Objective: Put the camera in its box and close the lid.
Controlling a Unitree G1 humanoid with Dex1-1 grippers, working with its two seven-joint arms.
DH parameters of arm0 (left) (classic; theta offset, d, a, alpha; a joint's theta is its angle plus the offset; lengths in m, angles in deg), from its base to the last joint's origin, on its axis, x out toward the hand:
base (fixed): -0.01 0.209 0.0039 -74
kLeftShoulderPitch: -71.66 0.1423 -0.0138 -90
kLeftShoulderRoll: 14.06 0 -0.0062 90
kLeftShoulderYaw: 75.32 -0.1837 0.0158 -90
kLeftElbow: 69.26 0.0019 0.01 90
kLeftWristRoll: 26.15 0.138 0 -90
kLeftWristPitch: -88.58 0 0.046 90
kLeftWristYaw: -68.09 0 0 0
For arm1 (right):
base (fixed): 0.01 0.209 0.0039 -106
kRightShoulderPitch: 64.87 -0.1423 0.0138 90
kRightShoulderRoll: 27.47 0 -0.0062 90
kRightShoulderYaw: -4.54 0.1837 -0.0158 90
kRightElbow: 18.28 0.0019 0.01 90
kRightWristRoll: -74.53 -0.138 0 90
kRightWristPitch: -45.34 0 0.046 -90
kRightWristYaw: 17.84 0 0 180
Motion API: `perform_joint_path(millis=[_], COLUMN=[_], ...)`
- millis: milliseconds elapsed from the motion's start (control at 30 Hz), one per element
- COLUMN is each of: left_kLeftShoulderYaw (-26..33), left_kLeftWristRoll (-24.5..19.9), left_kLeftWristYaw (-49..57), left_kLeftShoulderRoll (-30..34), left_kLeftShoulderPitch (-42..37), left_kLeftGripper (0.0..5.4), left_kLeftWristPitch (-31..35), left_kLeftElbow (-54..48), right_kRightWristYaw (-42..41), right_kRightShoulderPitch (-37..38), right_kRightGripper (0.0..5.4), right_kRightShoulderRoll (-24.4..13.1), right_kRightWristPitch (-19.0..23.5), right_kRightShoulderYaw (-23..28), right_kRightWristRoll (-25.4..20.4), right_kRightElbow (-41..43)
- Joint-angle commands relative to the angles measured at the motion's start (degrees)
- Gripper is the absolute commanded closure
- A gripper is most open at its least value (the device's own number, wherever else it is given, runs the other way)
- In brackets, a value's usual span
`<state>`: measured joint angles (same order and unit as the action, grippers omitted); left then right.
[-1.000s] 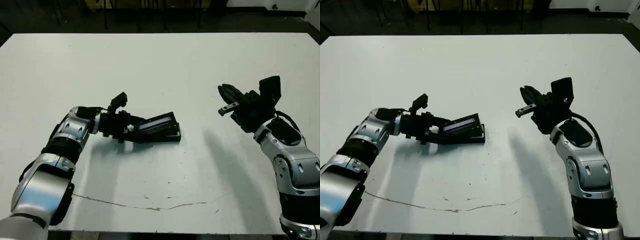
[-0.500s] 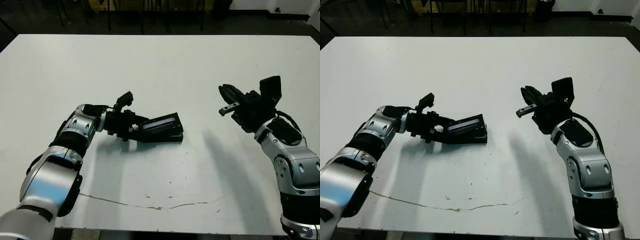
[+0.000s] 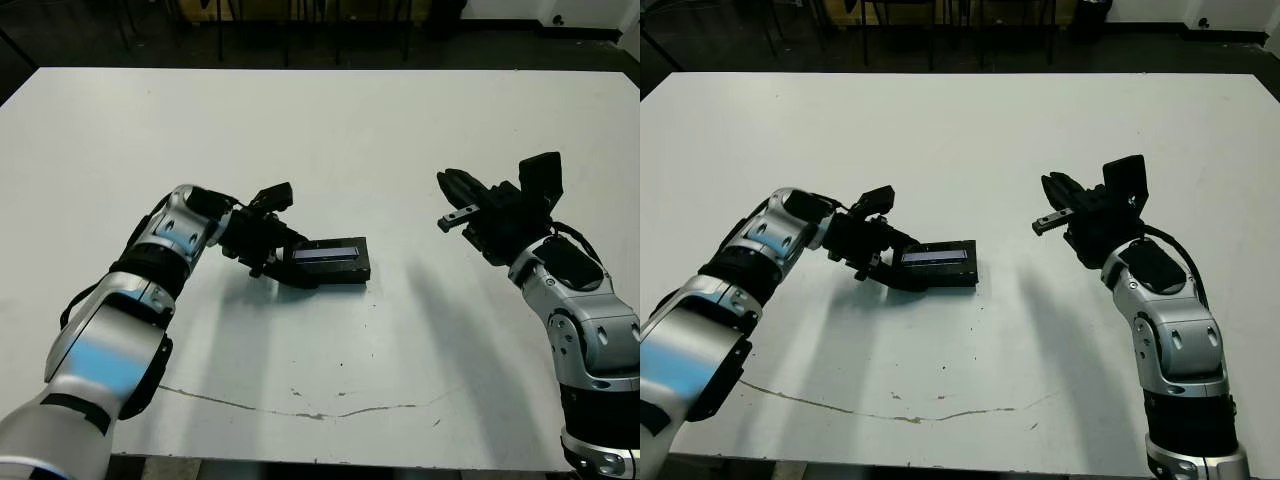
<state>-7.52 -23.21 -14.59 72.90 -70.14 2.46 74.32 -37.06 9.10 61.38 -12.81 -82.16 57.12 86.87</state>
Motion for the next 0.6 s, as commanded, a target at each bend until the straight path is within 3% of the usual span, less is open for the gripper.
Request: perform_joint_path(millis=[33,400,600], left_kLeftShoulderYaw=[-3.33,-5.75,-4.54], left_kLeftWristRoll=[1.92,6.35,6.84], left_kLeftWristYaw=[-1.31,2.04,5.97], left_kLeftShoulderRoll=[-4.54,-3.64,-0.66], left_kLeftShoulderPitch=[1.08,1.2,3.63], left_kLeftGripper=[2.58,2.58,1.54], left_kLeftWristPitch=[0.79,-0.92,-8.77], left_kLeftElbow=[-1.14,-1.63,-1.88], right_kRightWristYaw=[-0.01,0.39,0.09], right_kRightShoulderPitch=[0.57,0.74,0.91], right_kRightGripper=[5.4,5.4,5.4], right_kRightShoulderRoll=[-0.12,0.08,0.07], right_kRightWristPitch=[0.79,1.45,1.27], right_kRightShoulderYaw=[-0.04,-0.04,0.11], right_kRightWristRoll=[0.03,-0.08,-0.41], right_kRightElbow=[-0.81,0.01,-0.06])
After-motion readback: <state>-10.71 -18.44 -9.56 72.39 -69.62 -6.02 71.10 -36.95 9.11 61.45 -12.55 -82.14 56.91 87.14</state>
